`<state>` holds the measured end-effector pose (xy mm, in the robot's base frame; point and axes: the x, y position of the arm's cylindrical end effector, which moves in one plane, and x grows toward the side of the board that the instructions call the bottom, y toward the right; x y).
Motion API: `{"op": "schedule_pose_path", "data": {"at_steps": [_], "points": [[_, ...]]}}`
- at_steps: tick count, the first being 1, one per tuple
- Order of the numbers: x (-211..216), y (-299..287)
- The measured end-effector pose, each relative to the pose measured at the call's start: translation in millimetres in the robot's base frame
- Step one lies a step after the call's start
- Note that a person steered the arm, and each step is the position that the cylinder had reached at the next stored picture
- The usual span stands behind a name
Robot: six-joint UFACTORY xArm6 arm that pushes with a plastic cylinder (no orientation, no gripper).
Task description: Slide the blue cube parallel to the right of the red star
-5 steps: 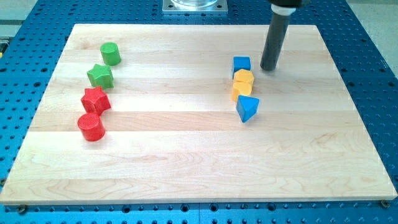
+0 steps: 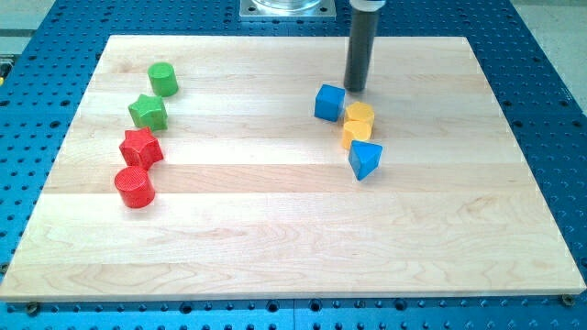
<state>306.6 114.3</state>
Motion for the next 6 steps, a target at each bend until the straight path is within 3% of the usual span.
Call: {"op": "schedule_pose_path", "data": {"at_steps": [1, 3, 5, 6], "points": [[24, -15], [61, -98], [111, -100], [179, -97]]}}
